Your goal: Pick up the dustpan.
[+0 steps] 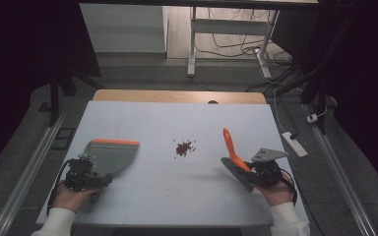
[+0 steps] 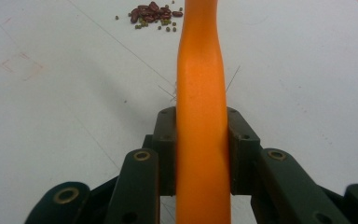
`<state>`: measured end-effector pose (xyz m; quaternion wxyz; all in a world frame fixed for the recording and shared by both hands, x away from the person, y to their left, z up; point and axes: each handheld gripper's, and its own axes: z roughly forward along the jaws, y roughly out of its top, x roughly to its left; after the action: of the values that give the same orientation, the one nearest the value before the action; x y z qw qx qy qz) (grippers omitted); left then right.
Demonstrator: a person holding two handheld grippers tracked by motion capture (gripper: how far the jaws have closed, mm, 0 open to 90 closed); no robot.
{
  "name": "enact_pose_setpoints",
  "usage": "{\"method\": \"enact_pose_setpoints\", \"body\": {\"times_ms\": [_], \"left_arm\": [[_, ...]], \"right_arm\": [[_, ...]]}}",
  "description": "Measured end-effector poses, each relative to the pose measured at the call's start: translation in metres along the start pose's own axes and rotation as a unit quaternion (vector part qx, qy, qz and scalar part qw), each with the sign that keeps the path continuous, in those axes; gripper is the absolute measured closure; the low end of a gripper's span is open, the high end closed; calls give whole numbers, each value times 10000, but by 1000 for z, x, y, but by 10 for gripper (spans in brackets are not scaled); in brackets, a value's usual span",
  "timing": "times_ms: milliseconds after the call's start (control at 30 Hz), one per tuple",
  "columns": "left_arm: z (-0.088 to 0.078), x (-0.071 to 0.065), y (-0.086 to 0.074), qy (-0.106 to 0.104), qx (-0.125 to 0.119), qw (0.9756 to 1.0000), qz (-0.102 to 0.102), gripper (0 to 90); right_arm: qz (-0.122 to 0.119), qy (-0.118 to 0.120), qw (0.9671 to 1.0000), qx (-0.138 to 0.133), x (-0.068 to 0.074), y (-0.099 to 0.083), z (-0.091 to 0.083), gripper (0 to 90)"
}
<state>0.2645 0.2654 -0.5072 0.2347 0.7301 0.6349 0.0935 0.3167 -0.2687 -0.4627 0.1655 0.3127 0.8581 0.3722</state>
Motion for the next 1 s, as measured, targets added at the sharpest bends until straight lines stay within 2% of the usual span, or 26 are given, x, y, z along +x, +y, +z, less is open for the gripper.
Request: {"method": "enact_pose_setpoints", "body": {"times_ms": [233,367,433,467,567,633,667,767,900,967,1000], "left_arm": [[-3,-2,-6,-39,86,10000,24,172],[3,-1,-7,-51,243,9997,69,181],[7,-1,-7,-45,246,9997,74,187],[9,1,-6,-35,225,9997,60,211],[13,7,-5,-35,122,9998,-154,273],[14,8,-5,-61,141,9998,-158,301],[15,8,-5,-108,153,9997,-159,368],[13,10,-5,-236,47,9994,-235,444],[14,10,-5,-332,31,9992,-208,504],[14,10,-6,-338,-35,9992,-214,560],[13,10,-5,-325,-76,9992,-218,616]], "right_arm": [[-28,-38,10000,5,0,0,-1,703],[4,-32,10000,23,0,0,0,703],[1,-26,10000,31,0,0,0,703],[-19,-26,10000,33,0,0,0,703],[-28,-23,10000,36,0,0,1,703],[-50,-26,10000,46,0,0,1,703],[-43,-30,10000,48,0,0,1,703],[18,-46,10000,41,-1,-1,0,703],[37,-60,10000,46,-2,-1,0,703],[37,-59,10000,50,-2,-1,0,703],[44,-56,10000,48,-2,-1,0,703]]}}
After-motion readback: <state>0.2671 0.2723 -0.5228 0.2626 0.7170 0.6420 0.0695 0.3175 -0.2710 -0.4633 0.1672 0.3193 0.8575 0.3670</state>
